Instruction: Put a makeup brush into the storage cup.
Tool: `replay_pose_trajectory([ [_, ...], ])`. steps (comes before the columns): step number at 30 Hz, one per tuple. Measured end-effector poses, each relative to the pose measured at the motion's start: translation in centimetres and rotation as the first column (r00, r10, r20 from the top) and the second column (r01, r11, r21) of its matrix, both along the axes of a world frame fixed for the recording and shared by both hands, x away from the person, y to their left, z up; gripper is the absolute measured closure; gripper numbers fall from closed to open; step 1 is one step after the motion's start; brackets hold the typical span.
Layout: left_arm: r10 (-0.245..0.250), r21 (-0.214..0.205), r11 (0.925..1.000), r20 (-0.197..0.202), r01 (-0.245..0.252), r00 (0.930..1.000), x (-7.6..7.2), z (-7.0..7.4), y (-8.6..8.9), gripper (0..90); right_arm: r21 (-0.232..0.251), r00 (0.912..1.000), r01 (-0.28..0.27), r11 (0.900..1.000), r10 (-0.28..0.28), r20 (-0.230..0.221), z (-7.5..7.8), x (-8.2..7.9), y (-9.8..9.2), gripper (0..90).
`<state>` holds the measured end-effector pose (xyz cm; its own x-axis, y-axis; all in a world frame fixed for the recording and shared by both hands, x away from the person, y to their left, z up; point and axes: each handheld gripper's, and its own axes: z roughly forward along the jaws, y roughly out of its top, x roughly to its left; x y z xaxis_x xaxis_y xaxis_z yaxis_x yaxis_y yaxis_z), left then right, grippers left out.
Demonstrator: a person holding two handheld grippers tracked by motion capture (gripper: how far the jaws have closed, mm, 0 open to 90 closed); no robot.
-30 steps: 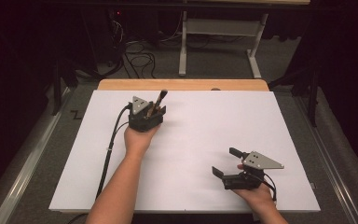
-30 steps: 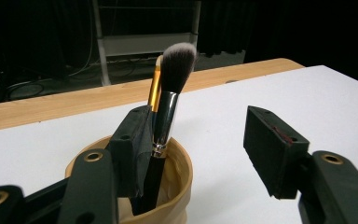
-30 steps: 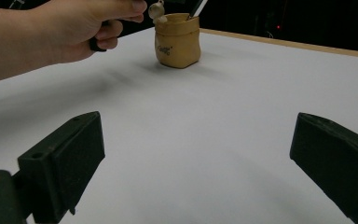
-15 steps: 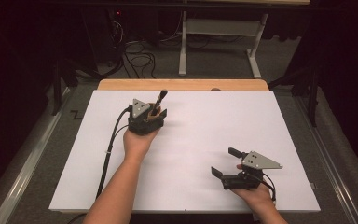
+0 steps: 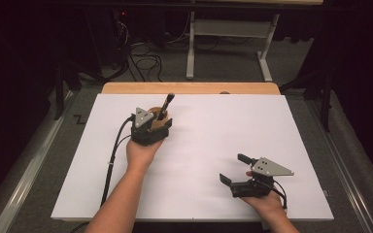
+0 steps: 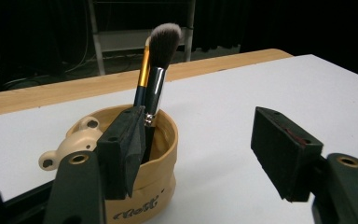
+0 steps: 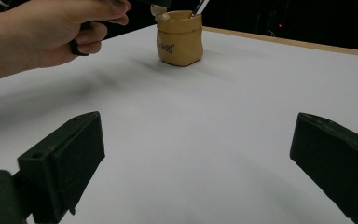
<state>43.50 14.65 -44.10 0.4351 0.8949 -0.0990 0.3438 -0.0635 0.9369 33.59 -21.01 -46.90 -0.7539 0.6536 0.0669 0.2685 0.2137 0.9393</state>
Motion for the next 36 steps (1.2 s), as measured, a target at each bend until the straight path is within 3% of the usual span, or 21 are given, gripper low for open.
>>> replay_pose_trajectory([
  [11,-0.027,-0.012,0.9996,-0.006,0.027,0.9996,-1.3,-0.2,-0.1,30.3,-0.006,1.0000,-0.006,1.0000,0.006,-0.004,-0.1,0.0,0.2,3.7],
  [14,-0.024,-0.027,0.9994,-0.024,0.024,0.9994,-1.5,-0.2,0.0,28.5,-0.006,1.0000,-0.004,1.0000,0.004,-0.005,-0.1,0.0,0.2,3.7],
  [21,-0.033,-0.019,0.9993,-0.035,0.033,0.9988,-2.3,-0.4,0.3,22.9,-0.008,1.0000,-0.004,1.0000,0.004,-0.005,-0.1,0.1,0.2,3.7],
  [30,-0.062,-0.039,0.9974,-0.016,0.061,0.9980,-3.4,-0.3,0.6,15.8,-0.008,1.0000,-0.002,1.0000,0.002,-0.005,-0.1,0.0,0.2,3.7],
  [36,-0.072,-0.026,0.9970,0.001,0.072,0.9974,-4.2,0.0,0.5,10.1,-0.006,1.0000,-0.004,1.0000,0.004,-0.001,0.0,0.0,0.2,2.8],
])
